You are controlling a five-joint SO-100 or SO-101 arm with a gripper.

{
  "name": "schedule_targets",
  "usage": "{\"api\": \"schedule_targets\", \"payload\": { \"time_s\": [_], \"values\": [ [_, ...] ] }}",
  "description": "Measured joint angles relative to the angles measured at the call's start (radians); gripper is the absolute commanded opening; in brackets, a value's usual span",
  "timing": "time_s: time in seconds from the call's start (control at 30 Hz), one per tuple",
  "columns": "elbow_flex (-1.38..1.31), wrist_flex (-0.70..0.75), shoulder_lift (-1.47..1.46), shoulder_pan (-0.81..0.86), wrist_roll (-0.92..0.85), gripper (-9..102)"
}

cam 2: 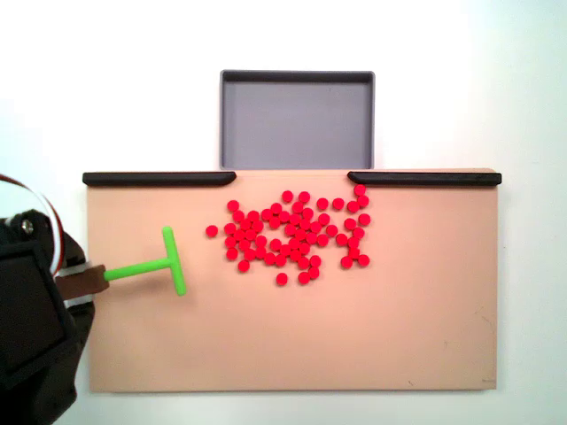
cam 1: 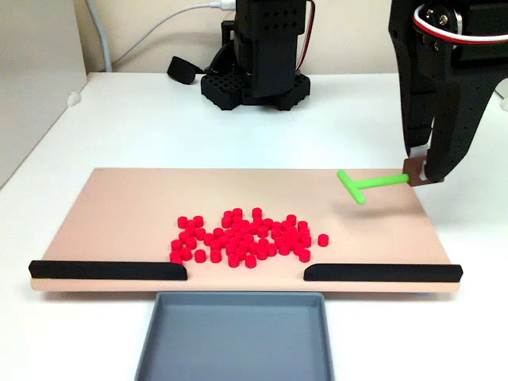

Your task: Gather the left side granules

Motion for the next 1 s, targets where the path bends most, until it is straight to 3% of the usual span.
{"api": "schedule_targets", "payload": {
  "time_s": [1.0],
  "values": [
    [-0.107,0.002,-0.101,0.029,0.084,0]
  ]
}}
